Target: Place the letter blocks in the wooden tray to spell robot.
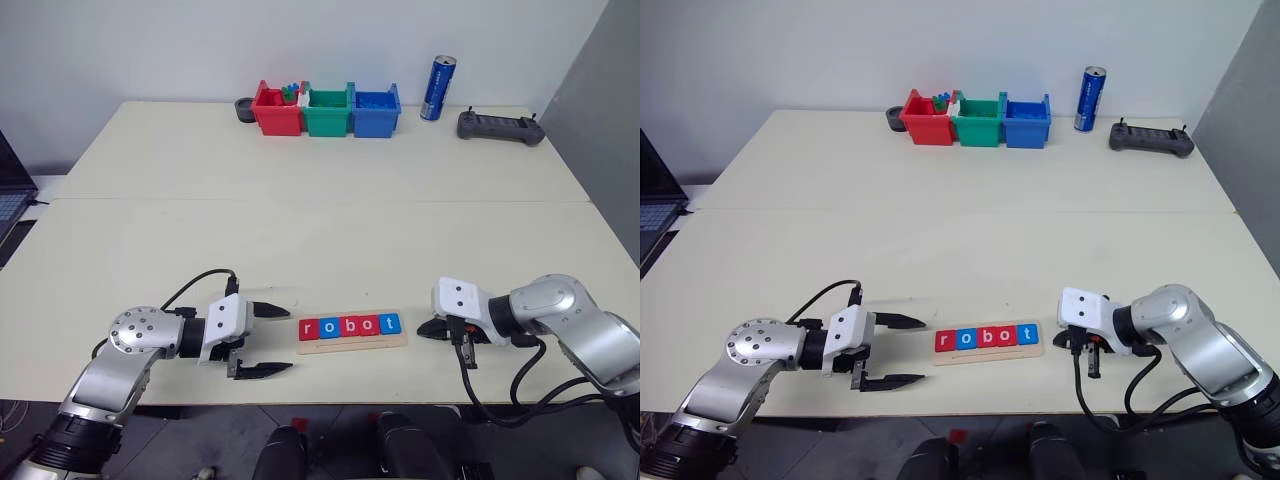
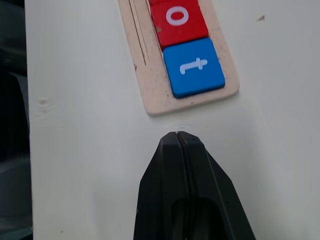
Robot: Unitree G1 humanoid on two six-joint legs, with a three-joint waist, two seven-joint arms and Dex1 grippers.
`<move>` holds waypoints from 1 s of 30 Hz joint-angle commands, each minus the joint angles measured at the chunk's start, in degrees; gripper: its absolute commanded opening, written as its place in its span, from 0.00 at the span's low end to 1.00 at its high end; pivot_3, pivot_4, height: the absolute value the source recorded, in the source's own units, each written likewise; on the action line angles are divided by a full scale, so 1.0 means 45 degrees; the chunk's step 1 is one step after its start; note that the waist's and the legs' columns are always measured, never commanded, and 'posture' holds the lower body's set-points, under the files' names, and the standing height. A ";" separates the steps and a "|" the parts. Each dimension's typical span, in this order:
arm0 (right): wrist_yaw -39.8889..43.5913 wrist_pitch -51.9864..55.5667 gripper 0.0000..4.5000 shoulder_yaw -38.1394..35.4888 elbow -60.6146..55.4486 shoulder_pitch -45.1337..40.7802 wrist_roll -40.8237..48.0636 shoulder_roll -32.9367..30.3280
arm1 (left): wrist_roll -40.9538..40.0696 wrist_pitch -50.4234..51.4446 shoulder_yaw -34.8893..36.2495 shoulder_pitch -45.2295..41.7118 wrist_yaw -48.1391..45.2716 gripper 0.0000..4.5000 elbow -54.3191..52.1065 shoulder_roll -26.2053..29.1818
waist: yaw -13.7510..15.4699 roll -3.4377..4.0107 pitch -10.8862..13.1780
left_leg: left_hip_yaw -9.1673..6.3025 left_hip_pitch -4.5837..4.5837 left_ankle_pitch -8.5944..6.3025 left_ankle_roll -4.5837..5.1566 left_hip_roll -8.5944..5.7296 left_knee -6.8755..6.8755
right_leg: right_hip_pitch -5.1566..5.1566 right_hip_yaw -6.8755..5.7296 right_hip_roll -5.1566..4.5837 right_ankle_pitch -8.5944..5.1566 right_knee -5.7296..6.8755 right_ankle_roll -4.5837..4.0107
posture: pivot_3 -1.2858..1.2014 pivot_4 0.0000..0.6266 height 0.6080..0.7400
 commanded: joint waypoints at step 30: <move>0.0946 -0.0927 0.34 -0.1949 -0.0138 -0.0358 0.1243 -0.0099 | -0.0107 0.0046 0.0790 -0.0388 0.0756 1.00 0.0160 0.0244 | 0.0009 0.0000 0.0001 | -0.0002 -0.0002 0.0000 0.0000 -0.0002 0.0002 | 0.0000 -0.0002 -0.0002 0.0003 0.0001 -0.0005 | 0.52 0.24 1.00</move>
